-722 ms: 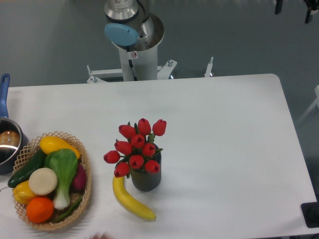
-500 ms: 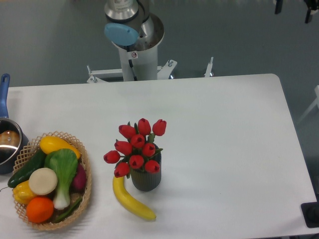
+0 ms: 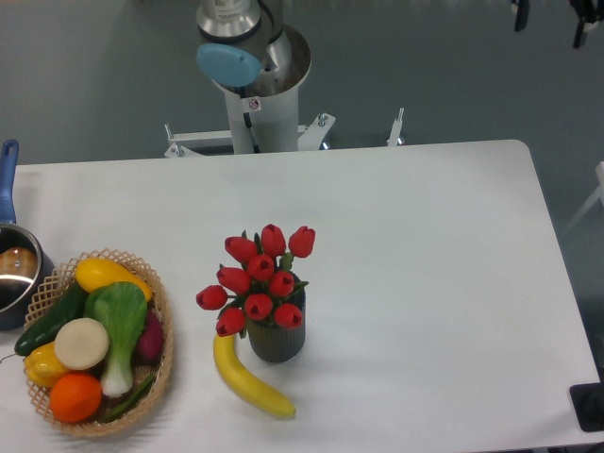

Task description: Pick up the flowers from the vase

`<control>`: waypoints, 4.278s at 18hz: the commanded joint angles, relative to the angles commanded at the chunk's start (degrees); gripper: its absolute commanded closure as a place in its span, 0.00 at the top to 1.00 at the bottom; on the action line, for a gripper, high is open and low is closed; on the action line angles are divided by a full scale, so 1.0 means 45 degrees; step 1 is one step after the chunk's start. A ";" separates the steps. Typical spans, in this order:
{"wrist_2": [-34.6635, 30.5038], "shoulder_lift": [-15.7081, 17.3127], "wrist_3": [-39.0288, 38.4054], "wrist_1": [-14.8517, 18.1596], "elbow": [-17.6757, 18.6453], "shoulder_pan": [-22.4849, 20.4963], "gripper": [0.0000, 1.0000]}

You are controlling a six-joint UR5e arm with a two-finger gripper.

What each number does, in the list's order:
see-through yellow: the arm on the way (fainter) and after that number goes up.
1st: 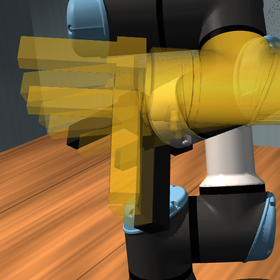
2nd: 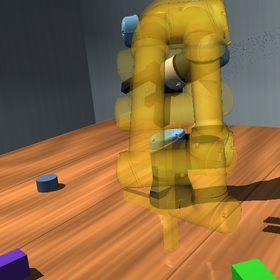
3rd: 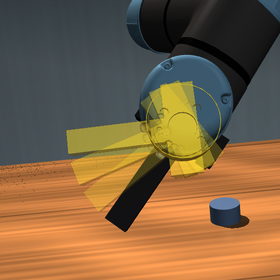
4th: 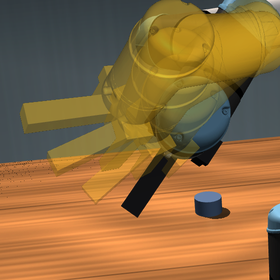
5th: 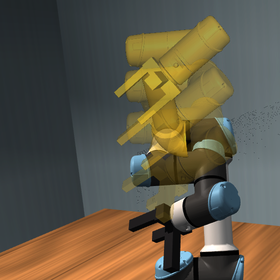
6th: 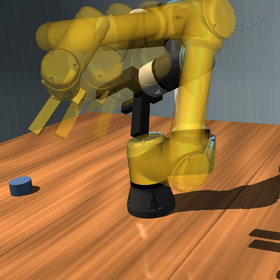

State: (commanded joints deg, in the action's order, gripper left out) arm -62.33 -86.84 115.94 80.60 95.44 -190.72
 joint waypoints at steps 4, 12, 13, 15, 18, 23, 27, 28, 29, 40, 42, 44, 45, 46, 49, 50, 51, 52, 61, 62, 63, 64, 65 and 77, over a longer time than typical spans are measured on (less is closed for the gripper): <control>0.1561 0.0196 -0.2144 -0.0234 0.0587 0.0078 1.00; 0.5296 0.0001 -0.5818 -0.1676 0.1486 0.1366 1.00; 0.5316 0.0000 -0.6054 -0.2125 0.1563 0.1464 1.00; 0.5356 0.0000 -0.6135 -0.2422 0.1837 0.2047 1.00; 0.5394 -0.0038 -0.6096 -0.2442 0.2110 0.2888 1.00; 0.5395 -0.0565 -0.6115 -0.2715 0.2131 0.3944 1.00; 0.5785 -0.1443 -0.5979 -0.2793 0.2072 0.4432 1.00; 0.5785 -0.1580 -0.5901 -0.2813 0.2091 0.4492 1.00; 0.5785 -0.1601 -0.5804 -0.2794 0.2130 0.4550 1.00; 0.6641 -0.2363 -0.5686 -0.3745 0.3007 0.6289 1.00; 0.7480 -0.2363 -0.5724 -0.4684 0.3554 0.6308 1.00; 0.7718 -0.2402 -0.5783 -0.4785 0.3635 0.6483 1.00; 0.7757 -0.2518 -0.5783 -0.4805 0.3615 0.6639 1.00; 0.7797 -0.2596 -0.5783 -0.4863 0.3596 0.6776 1.00; 0.7836 -0.2966 -0.5822 -0.4999 0.3304 0.7147 1.00; 0.7855 -0.3104 -0.5822 -0.5155 0.3245 0.7245 1.00; 0.7875 -0.3240 -0.5822 -0.5369 0.3167 0.7420 1.00; 0.7952 -0.3377 -0.5842 -0.5584 0.3089 0.7615 1.00; 0.8012 -0.3769 -0.5940 -0.5684 0.2990 0.7793 1.00; 0.8012 -0.3846 -0.5940 -0.5684 0.2971 0.7812 1.00; 0.8012 -0.3944 -0.5940 -0.5684 0.2932 0.7832 1.00; 0.8012 -0.4022 -0.5959 -0.5684 0.2873 0.7851 1.00; 0.8012 -0.4120 -0.5979 -0.5723 0.2757 0.7871 1.00; 0.8012 -0.4589 -0.6038 -0.5743 0.2502 0.8496 1.00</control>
State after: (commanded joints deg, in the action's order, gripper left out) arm -26.28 -107.49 88.77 54.76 106.70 -152.49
